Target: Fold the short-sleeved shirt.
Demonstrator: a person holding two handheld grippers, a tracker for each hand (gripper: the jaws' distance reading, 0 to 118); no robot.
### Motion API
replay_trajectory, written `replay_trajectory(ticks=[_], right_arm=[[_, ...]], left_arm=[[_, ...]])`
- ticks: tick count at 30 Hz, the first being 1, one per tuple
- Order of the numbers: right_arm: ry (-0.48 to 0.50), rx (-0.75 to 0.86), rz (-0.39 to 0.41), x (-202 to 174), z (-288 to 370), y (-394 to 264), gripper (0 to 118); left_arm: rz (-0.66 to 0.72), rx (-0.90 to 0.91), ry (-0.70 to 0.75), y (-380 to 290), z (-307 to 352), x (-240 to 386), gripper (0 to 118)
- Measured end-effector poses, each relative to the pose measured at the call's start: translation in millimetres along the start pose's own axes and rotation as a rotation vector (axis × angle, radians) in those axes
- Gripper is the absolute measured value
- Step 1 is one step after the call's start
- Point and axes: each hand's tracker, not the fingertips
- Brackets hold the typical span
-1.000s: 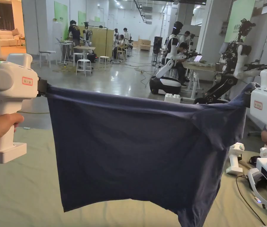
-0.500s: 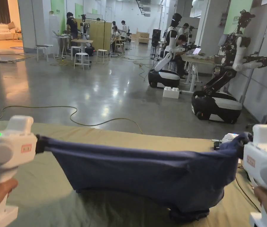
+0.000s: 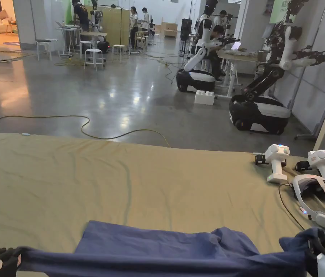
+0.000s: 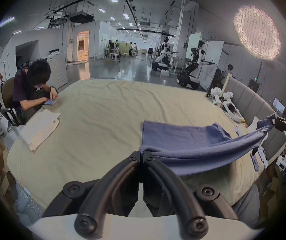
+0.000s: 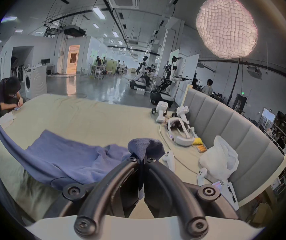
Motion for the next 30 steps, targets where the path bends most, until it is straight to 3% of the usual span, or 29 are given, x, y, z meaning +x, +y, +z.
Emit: replay_trajectory(ticks=[4, 11, 17, 18, 19, 20, 21, 22, 26, 30], right_arm=[[0.002, -0.113, 0.031, -8, -8, -38, 3], [0.009, -0.335, -0.047, -12, -42, -116, 3], [0.000, -0.334, -0.091, -18, -49, -138, 6], [-0.005, -0.321, -0.090, -20, -49, -135, 11], [-0.018, -0.295, -0.088, -22, -47, -130, 23], [-0.021, -0.265, -0.088, -23, -46, -124, 47], [-0.016, -0.221, -0.093, -25, -46, -117, 62], [-0.014, -0.179, -0.089, -29, -45, -108, 70], [-0.033, 0.003, -0.051, -46, -40, -71, 70], [-0.021, 0.165, -0.094, -63, -35, -33, 70]], left_arm=[[-0.022, -0.100, 0.017, -30, -2, 9, 4], [0.016, -0.276, 0.017, -90, -50, 3, 4], [0.044, -0.278, 0.006, -109, -63, 8, 4], [0.035, -0.263, 0.025, -108, -64, 11, 5], [0.023, -0.251, 0.042, -104, -64, 13, 14], [0.014, -0.231, 0.054, -100, -65, 15, 31], [0.011, -0.207, 0.056, -95, -64, 16, 39], [0.011, -0.169, 0.057, -90, -63, 17, 40], [0.030, -0.006, 0.073, -59, -55, 26, 44], [0.033, 0.148, 0.070, -24, -46, 41, 44]])
